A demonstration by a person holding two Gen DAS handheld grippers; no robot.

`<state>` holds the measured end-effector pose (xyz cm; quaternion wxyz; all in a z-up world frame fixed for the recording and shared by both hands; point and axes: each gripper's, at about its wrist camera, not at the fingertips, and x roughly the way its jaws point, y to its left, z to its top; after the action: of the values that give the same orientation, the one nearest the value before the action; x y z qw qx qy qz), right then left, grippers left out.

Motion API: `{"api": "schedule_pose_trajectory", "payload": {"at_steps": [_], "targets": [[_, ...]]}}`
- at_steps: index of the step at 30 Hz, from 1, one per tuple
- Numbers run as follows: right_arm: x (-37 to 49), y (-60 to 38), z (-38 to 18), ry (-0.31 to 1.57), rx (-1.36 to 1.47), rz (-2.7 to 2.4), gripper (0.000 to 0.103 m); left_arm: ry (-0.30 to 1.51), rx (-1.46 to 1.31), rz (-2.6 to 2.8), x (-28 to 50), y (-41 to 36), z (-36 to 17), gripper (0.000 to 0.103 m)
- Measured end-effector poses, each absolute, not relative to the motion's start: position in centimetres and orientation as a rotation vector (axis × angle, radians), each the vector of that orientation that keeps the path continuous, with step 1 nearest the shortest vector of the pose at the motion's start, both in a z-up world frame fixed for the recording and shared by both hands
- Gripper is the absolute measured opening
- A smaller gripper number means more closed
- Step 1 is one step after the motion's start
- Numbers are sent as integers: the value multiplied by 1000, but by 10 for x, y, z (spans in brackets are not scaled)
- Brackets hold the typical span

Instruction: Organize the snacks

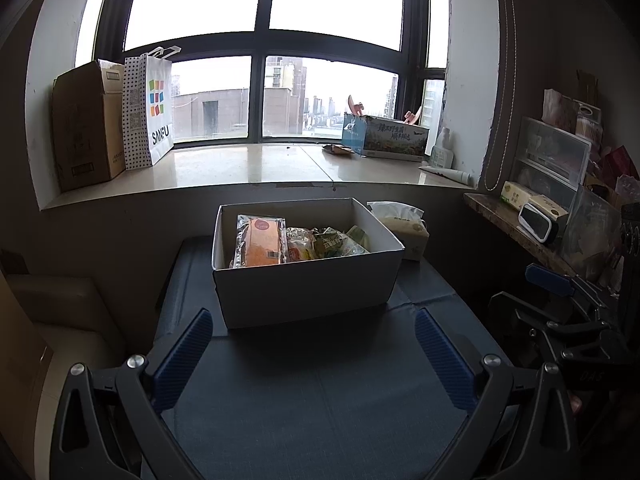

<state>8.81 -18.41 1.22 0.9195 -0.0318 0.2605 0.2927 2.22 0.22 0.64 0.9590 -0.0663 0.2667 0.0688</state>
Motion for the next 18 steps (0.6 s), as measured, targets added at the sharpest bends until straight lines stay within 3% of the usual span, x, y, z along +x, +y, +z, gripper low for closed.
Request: {"api": "schedule_pose_trajectory", "payload": {"at_steps": [18], "targets": [[89, -184, 13, 534, -71, 604, 103, 547, -145, 141, 23, 4, 3, 103]]}}
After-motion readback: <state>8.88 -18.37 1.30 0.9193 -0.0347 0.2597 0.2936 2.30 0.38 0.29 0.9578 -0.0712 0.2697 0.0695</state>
